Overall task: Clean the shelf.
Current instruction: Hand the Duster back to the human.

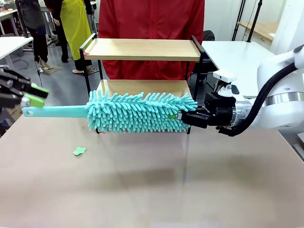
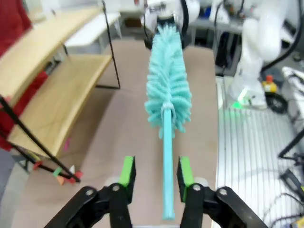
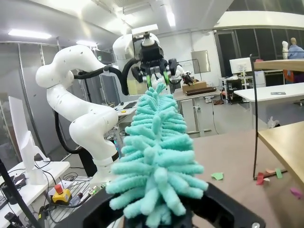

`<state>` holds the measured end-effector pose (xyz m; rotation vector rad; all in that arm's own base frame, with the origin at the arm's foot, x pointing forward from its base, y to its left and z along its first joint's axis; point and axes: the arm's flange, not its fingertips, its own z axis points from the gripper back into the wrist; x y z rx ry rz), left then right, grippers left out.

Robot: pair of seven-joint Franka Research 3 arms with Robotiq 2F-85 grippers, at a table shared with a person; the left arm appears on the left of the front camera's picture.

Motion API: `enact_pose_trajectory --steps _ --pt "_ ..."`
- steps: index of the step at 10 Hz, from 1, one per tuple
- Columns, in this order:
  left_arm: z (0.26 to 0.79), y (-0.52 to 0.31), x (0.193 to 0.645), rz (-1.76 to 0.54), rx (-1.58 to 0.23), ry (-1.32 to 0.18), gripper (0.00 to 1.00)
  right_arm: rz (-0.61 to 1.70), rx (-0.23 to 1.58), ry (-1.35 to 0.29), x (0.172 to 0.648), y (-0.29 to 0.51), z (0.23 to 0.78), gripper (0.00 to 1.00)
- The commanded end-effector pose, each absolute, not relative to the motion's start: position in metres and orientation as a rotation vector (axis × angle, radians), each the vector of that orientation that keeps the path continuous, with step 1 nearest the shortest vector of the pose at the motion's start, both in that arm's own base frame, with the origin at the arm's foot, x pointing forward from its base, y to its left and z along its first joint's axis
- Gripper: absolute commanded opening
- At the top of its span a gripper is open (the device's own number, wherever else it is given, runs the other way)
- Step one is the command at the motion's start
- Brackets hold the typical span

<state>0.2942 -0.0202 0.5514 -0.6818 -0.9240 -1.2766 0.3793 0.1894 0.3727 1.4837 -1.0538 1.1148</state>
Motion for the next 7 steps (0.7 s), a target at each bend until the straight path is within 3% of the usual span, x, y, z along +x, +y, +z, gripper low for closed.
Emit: enact_pose_trajectory --steps 1,2,5,7 --pt "0.573 0.002 0.301 -1.188 -0.829 -1.013 1.0 1.115 1.489 -1.059 0.379 0.19 0.375 0.0" --pt "0.581 0.022 0.306 -1.172 -0.794 -1.03 0.97 1.115 1.489 -1.059 0.379 0.19 0.375 0.0" --pt "0.598 0.109 0.309 -1.149 -0.972 -1.116 1.0 1.115 1.489 -1.059 0.379 0.19 0.375 0.0" --pt "0.591 0.146 0.302 -1.12 -1.001 -1.179 1.0 1.115 1.489 -1.059 0.379 0.19 0.375 0.0"
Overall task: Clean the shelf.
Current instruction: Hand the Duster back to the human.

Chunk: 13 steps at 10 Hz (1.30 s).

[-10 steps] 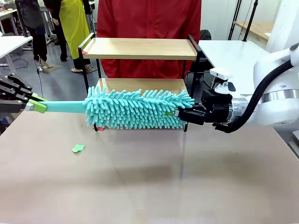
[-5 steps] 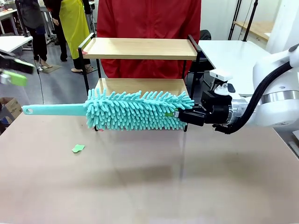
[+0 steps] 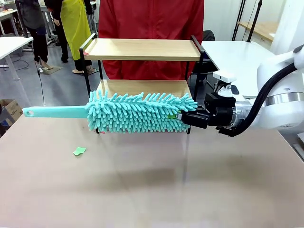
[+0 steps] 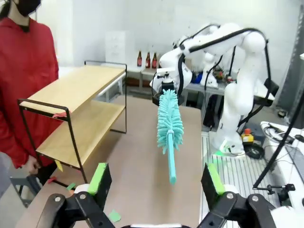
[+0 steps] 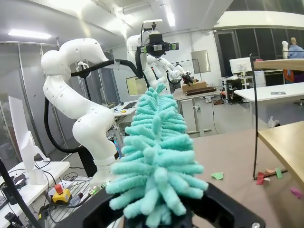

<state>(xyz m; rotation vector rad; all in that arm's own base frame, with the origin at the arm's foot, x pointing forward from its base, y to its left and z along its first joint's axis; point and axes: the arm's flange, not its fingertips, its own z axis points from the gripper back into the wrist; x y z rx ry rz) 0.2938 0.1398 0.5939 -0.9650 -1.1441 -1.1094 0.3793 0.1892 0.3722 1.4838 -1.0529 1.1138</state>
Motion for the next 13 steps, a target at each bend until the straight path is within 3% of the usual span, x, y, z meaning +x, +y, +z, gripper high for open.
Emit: enact_pose_trajectory --steps 1,2,3,7,10,13 --pt "0.589 0.147 0.3 -1.126 -0.976 -1.167 1.0 1.115 1.489 -1.059 0.379 0.19 0.375 0.0" --pt "0.588 0.142 0.3 -1.147 -0.995 -1.164 1.0 1.115 1.489 -1.059 0.379 0.19 0.375 0.0" --pt "0.589 0.153 0.293 -1.107 -0.98 -1.154 1.0 1.114 1.484 -1.053 0.379 0.189 0.372 0.16" --pt "0.589 0.153 0.293 -1.107 -0.98 -1.154 1.0 0.993 1.551 -1.403 0.361 0.163 0.479 0.16" --pt "0.589 0.153 0.293 -1.107 -0.98 -1.154 1.0 0.798 1.254 -1.785 0.342 0.108 0.546 0.16" --pt "0.589 0.153 0.293 -1.107 -0.98 -1.154 1.0 0.486 0.919 -1.992 0.343 0.046 0.56 0.16"
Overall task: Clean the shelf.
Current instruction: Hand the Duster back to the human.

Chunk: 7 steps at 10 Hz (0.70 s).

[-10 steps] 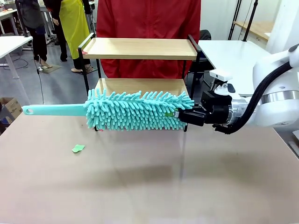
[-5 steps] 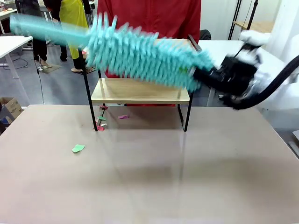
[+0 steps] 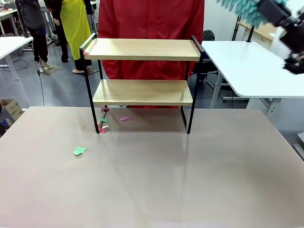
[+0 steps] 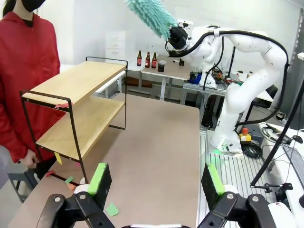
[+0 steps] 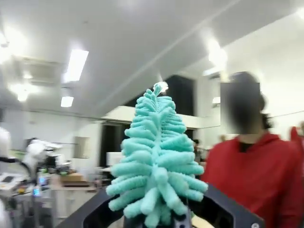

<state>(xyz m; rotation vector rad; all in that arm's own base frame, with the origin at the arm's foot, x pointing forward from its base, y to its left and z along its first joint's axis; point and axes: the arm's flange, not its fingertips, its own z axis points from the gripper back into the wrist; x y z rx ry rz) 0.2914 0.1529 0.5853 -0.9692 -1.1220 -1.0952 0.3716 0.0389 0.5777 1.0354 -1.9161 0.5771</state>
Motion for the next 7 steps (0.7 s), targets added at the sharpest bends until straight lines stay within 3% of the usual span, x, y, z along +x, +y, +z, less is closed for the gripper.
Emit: enact_pose_trajectory --steps 1,4,7 --pt "0.589 0.153 0.293 -1.107 -0.98 -1.154 1.0 0.379 0.756 -2.031 0.344 0.02 0.558 0.16" --pt "0.589 0.153 0.293 -1.107 -0.98 -1.154 1.0 0.169 0.455 -1.996 0.347 -0.036 0.532 0.16" --pt "0.589 0.153 0.293 -1.107 -0.98 -1.154 1.0 0.12 0.389 -1.902 0.356 -0.06 0.504 0.16"
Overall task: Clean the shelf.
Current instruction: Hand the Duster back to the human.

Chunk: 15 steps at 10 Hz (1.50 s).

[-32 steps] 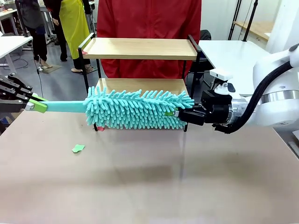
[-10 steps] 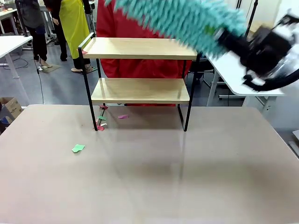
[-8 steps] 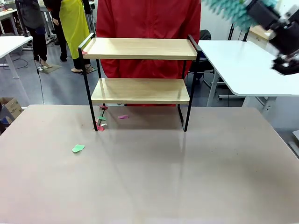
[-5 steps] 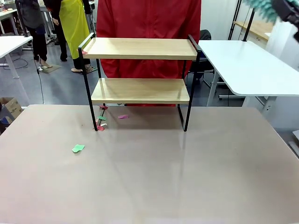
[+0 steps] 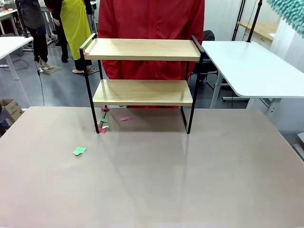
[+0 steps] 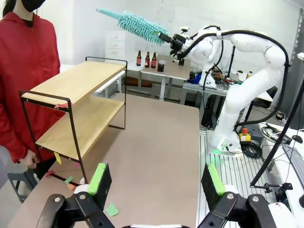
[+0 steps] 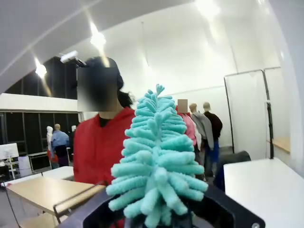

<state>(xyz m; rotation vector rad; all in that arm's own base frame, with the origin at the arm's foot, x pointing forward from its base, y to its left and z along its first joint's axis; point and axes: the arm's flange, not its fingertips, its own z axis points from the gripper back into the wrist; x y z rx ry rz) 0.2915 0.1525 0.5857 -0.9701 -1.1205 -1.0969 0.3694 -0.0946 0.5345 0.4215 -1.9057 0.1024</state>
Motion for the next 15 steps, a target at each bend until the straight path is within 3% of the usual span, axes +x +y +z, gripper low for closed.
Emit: enact_pose_trajectory --steps 1,6,9,10,15 --pt "0.589 0.153 0.293 -1.107 -0.98 -1.154 1.0 0.116 0.353 -1.849 0.362 -0.063 0.493 0.16" --pt "0.589 0.153 0.293 -1.107 -0.98 -1.154 1.0 0.118 0.213 -1.537 0.364 -0.079 0.412 0.16" --pt "0.589 0.153 0.293 -1.107 -0.98 -1.154 1.0 0.132 0.091 -1.544 0.362 -0.077 0.395 0.16" --pt "0.589 0.153 0.293 -1.107 -0.98 -1.154 1.0 0.094 0.233 -1.504 0.39 -0.096 0.411 0.16" --pt "0.589 0.153 0.293 -1.107 -0.98 -1.154 1.0 0.094 0.233 -1.504 0.39 -0.096 0.411 0.16"
